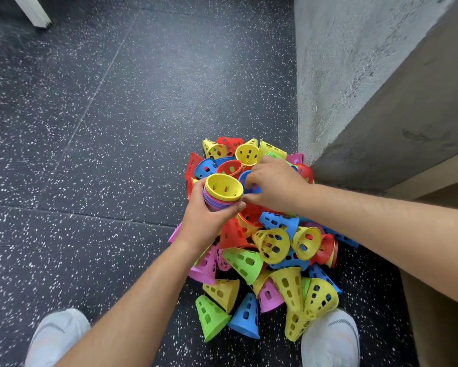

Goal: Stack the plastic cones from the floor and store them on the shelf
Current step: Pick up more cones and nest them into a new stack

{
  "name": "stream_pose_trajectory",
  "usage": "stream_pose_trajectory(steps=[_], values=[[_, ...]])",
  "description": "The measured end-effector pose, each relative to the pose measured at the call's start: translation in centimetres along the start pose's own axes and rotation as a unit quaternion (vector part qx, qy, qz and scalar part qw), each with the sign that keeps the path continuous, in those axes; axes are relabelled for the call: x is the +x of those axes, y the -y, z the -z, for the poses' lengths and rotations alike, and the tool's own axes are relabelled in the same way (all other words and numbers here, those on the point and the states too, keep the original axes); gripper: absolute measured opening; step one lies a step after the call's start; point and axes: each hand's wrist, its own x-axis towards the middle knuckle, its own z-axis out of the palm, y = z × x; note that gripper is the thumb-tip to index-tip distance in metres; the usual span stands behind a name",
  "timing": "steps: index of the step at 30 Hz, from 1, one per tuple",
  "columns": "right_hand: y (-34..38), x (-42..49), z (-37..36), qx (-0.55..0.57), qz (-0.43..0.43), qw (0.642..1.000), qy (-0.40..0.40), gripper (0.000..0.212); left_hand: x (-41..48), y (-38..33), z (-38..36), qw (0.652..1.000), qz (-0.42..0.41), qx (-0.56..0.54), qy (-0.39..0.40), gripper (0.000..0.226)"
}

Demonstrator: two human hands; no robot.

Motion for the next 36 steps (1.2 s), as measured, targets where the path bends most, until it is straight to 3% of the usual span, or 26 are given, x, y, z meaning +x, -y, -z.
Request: stream_pose_trajectory(steps=[4,7,14,21,28,32,36], values=[[0.8,0.4,-1.3,-0.065,0.005,0.997,0.034,0.034,0.0,0.3,0.3,1.000,0.003,-0.003,0.001,0.066],[1.0,0.3,-1.7,-0.072,0.008,0.997,0.015,0.025,0.0,0.5,0.6,1.000,0.005,-0.005,0.001,0.065],[-0.8,-0.7,1.5,0.045,-0.026,0.983,-0.178,0.018,0.4,0.0,0.2,1.000,0.007,-0.013,0.004,0.068],[-1.7,-3.0,5.2,0.217,-0.056,0.921,-0.318,0.016,0.1,-1.3,-1.2,1.000,-0.003,-0.009,0.019,0.064],[-0.6,-5.3,4.6,0.249,0.038,0.943,-0.215,0.018,0.3,-3.2,-2.5,0.999,-0.017,-0.021,0.032,0.062],[-1.5,-6.8,4.2,0.290,-0.067,0.935,-0.194,0.019,0.4,-4.1,-3.6,0.998,-0.034,-0.009,0.047,0.060],[-4.1,-6.6,2.6,0.221,-0.167,0.946,-0.172,0.021,0.3,-4.3,-4.3,0.998,-0.039,-0.006,0.049,0.066]])
